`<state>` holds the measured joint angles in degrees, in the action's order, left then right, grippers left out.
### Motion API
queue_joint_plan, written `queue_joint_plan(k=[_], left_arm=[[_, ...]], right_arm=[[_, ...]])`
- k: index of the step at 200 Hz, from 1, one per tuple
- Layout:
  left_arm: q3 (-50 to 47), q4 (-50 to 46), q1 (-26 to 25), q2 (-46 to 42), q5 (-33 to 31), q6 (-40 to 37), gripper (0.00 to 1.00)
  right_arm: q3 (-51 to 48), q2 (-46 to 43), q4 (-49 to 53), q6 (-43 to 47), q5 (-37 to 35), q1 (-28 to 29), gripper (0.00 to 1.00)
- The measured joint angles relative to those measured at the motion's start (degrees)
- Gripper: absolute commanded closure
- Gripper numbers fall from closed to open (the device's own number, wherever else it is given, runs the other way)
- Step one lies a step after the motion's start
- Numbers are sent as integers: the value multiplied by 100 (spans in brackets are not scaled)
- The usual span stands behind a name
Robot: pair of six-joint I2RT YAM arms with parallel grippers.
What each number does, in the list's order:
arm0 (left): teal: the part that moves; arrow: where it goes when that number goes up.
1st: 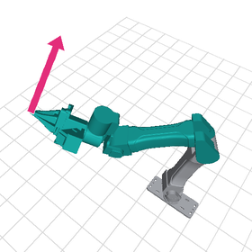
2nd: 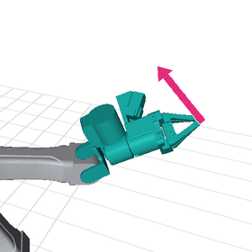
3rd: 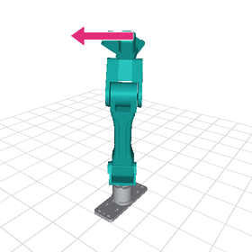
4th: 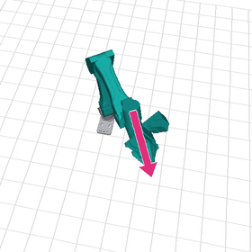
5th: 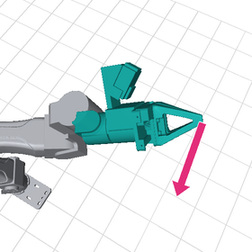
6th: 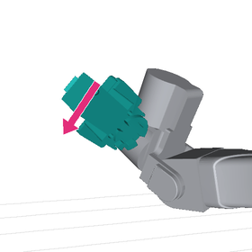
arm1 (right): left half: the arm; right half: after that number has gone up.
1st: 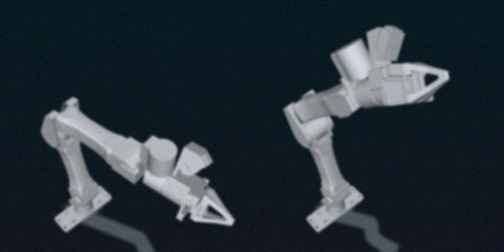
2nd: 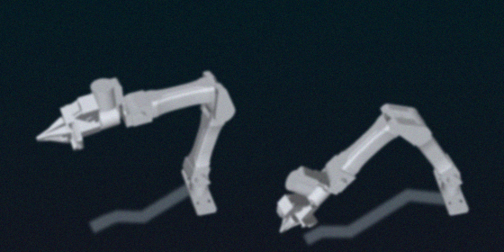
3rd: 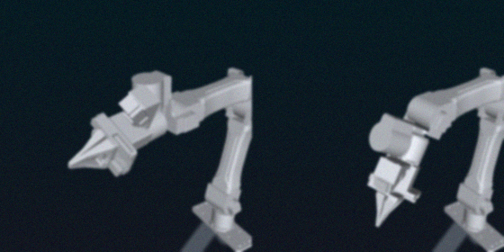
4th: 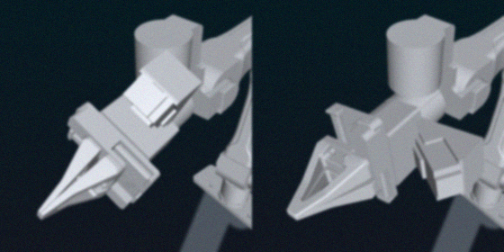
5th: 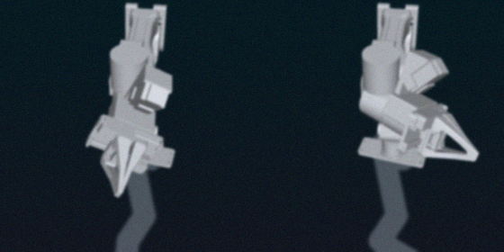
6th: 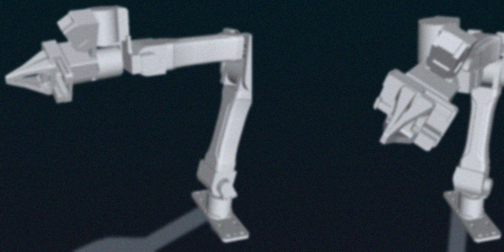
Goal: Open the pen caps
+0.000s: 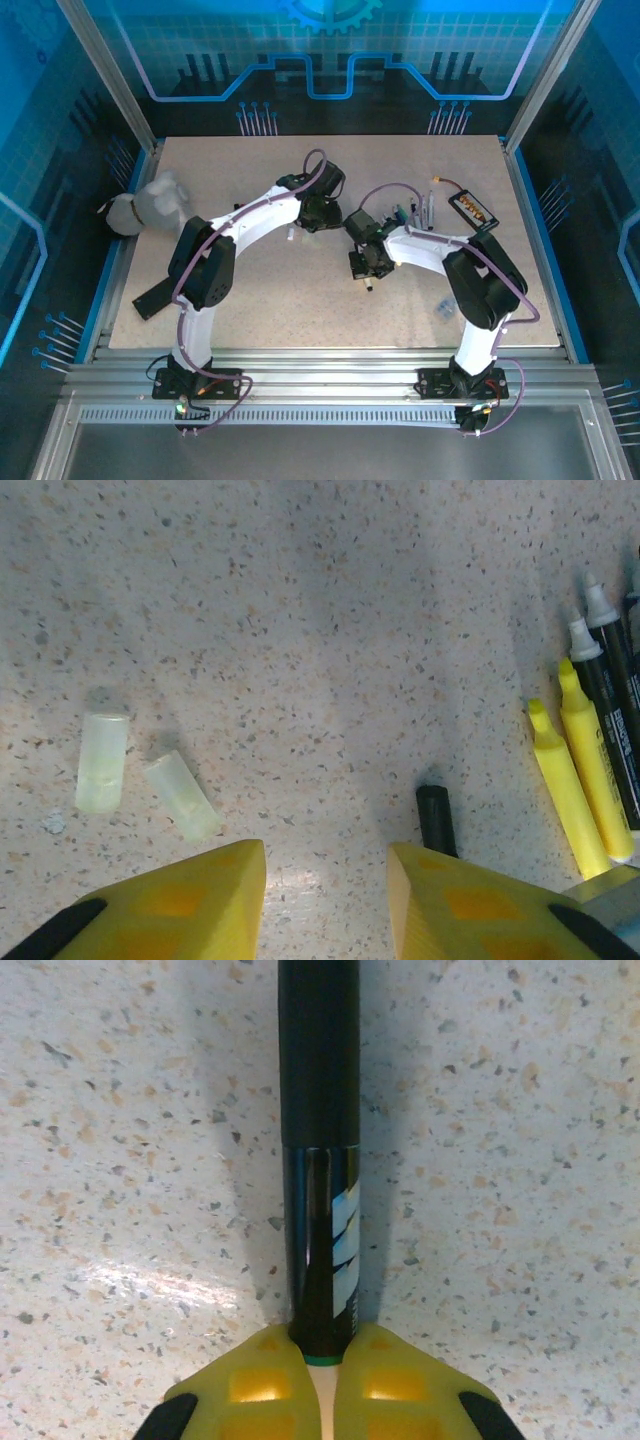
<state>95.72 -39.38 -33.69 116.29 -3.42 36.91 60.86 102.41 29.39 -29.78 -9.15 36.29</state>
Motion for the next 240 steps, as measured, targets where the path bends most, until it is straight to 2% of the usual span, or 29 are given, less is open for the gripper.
queue_joint_plan(k=[28,57,95,240], left_arm=[[-184,166,11,0,170,142,57],[-302,273,11,0,330,243,55],[-306,442,9,2,503,369,54],[-304,542,-170,131,632,372,56]], right_arm=[[-435,-299,-555,44,321,-111,100],[-870,-564,-1163,42,1095,-188,100],[-1150,-780,-1460,35,1652,-262,100],[-1169,-1123,-1753,-243,2277,-529,100]])
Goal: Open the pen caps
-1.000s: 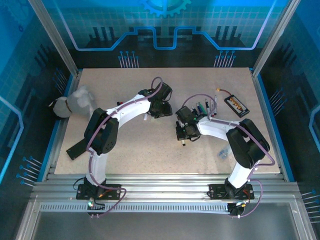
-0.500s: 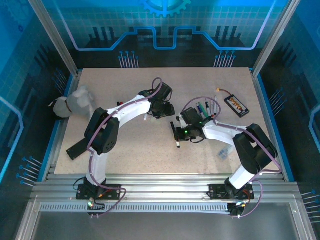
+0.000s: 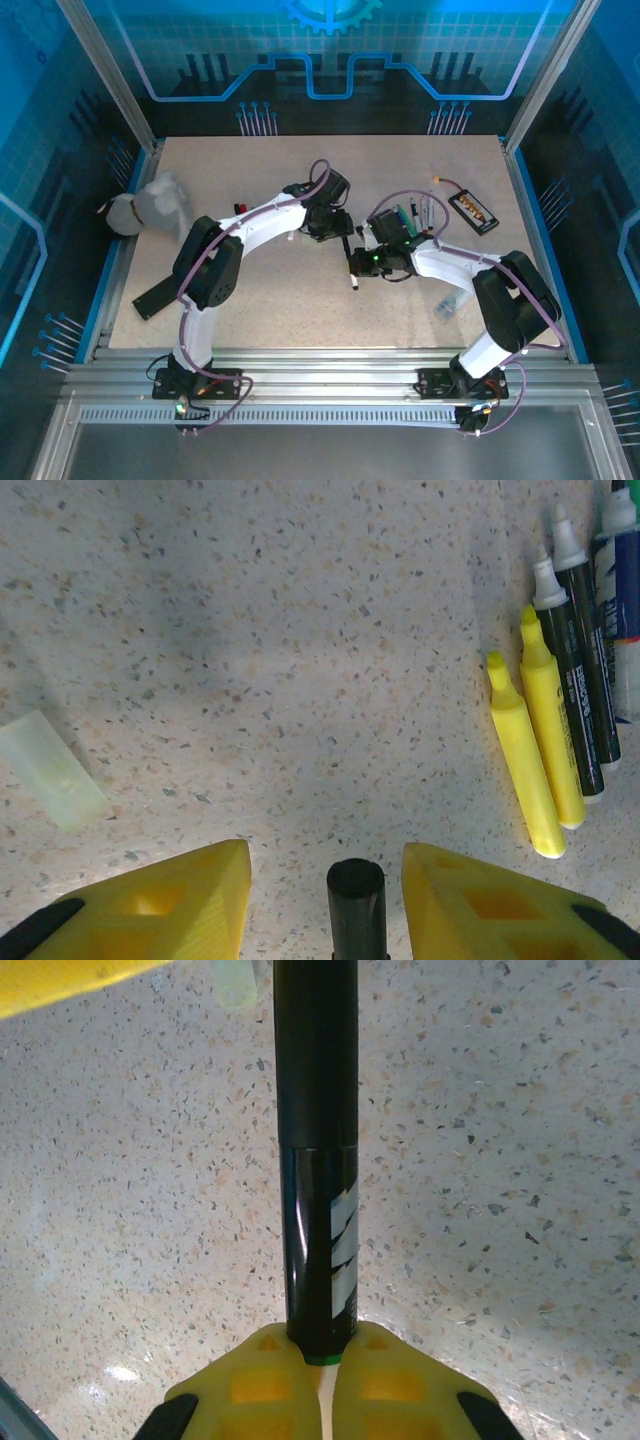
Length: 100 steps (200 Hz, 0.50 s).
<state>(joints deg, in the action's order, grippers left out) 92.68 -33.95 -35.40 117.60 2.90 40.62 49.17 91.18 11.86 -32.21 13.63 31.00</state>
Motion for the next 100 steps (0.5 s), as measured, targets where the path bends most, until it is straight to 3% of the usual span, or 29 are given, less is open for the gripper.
queue_joint_plan(k=[62,78,100], left_arm=[[15,-2,-72,131,44,-2,59],[15,0,-79,151,48,11,67],[42,9,-90,151,87,26,85]], right_arm=[[223,0,-83,-92,192,-76,100],[232,0,-83,-111,240,-81,100],[232,0,-83,-129,332,-81,100]])
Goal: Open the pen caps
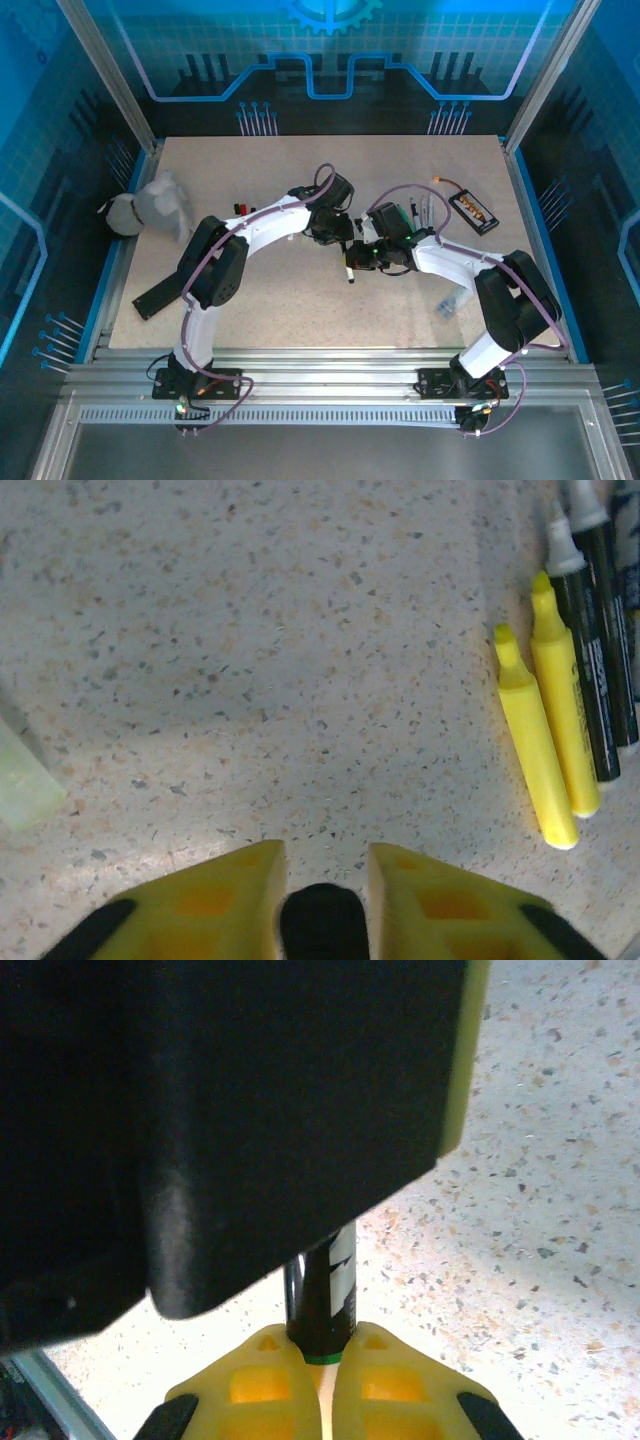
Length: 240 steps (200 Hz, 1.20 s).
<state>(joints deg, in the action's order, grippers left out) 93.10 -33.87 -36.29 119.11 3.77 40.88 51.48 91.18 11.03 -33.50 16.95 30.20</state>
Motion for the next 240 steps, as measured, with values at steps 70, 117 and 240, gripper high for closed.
queue_joint_plan(k=[70,117,240], left_arm=[[74,52,-22,0,61,90,100],[74,87,-26,0,85,81,100],[570,-487,85,114,101,63,100]], right_arm=[[-52,-61,-50,-52,0,-26,70],[-284,-101,-136,-83,4,-28,59],[-577,-223,-881,-382,323,-11,100]])
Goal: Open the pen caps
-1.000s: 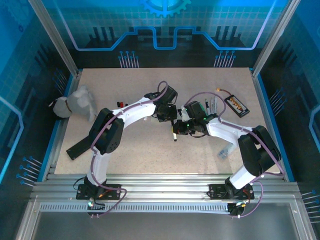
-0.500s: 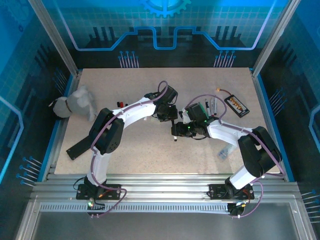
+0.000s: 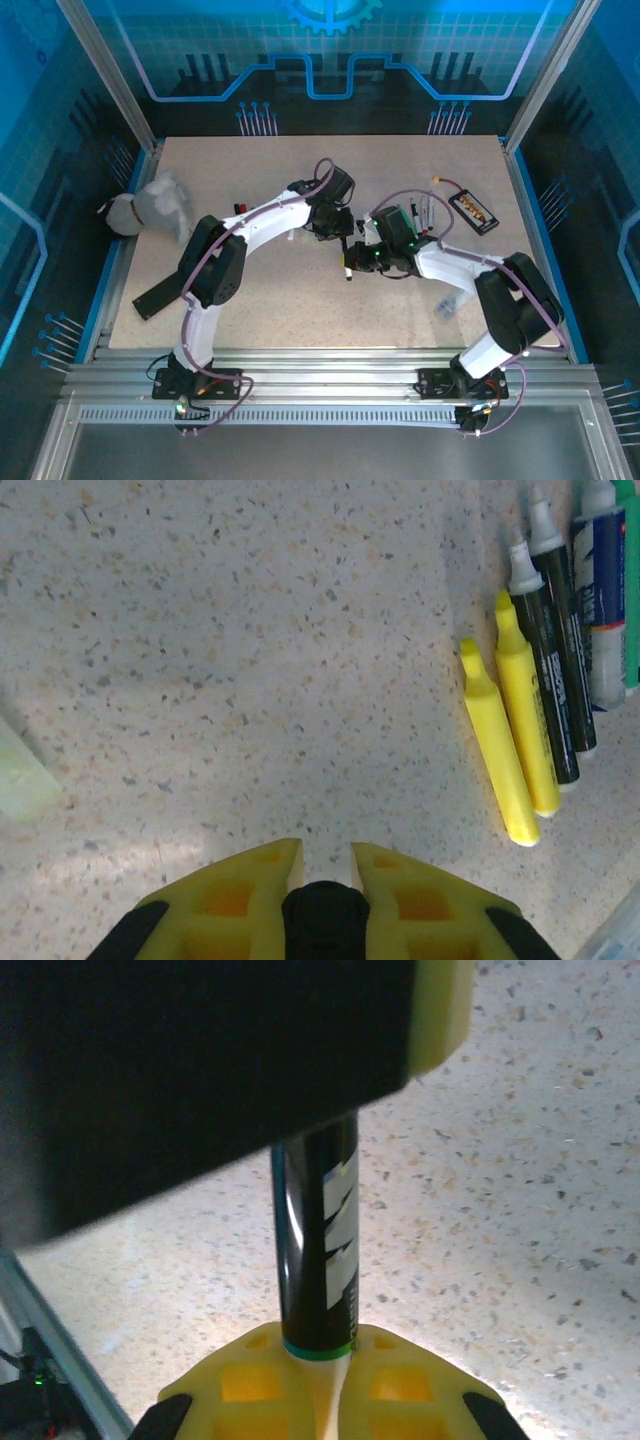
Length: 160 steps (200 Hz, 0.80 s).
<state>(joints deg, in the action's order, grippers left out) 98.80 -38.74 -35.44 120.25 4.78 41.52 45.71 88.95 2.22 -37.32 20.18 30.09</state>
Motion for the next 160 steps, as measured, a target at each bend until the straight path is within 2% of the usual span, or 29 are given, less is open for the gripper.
queue_joint_plan(k=[12,36,61,93,135,160], left_arm=[[466,-496,7,177,243,-37,100],[1517,-1762,-52,553,817,-136,100],[1978,-2120,-144,647,1161,-136,100],[1947,-2055,-144,647,1268,-133,100],[1440,-1239,-173,616,1215,-136,100],[1051,-734,-203,538,973,-136,100]], right_arm=[[-411,-457,-326,-195,-136,70,100],[-1220,-1735,-605,-745,-846,448,100],[-1486,-2557,-415,-994,-1161,501,100],[-1335,-2553,-136,-1005,-1174,446,100],[-1191,-2017,-129,-890,-472,-122,100],[-879,-1499,66,-761,-170,-291,100]])
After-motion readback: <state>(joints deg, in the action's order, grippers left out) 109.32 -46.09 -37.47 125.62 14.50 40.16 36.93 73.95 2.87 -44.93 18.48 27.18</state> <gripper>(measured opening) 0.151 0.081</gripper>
